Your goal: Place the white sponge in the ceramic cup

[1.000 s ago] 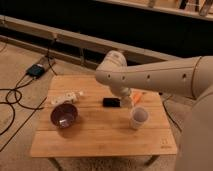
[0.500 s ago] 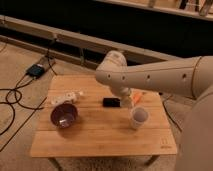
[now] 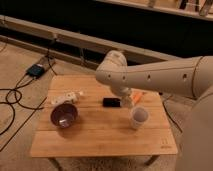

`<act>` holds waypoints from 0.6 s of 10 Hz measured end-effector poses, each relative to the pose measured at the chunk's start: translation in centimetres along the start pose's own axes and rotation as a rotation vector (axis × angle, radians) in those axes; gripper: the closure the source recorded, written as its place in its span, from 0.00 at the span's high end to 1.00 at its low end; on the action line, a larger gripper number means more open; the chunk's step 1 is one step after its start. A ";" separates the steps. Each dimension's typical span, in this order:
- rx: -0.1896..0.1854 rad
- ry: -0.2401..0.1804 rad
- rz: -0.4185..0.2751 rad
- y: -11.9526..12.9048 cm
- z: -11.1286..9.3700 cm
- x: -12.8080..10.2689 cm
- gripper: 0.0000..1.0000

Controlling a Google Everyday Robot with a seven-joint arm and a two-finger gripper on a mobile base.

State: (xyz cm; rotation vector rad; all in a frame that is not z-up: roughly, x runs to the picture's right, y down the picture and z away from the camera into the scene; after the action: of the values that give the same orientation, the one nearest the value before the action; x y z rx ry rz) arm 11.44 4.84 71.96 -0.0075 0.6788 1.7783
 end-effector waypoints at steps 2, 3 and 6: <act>-0.002 -0.005 0.009 -0.5 -0.1 -0.4 0.00; -0.001 -0.007 0.014 -0.9 -0.1 -0.5 0.00; 0.010 -0.010 0.025 -2.6 0.1 -0.3 0.00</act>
State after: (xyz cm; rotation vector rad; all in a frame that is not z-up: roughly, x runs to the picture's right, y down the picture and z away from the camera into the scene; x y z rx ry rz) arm 13.85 5.03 71.01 0.0169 0.6829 1.7980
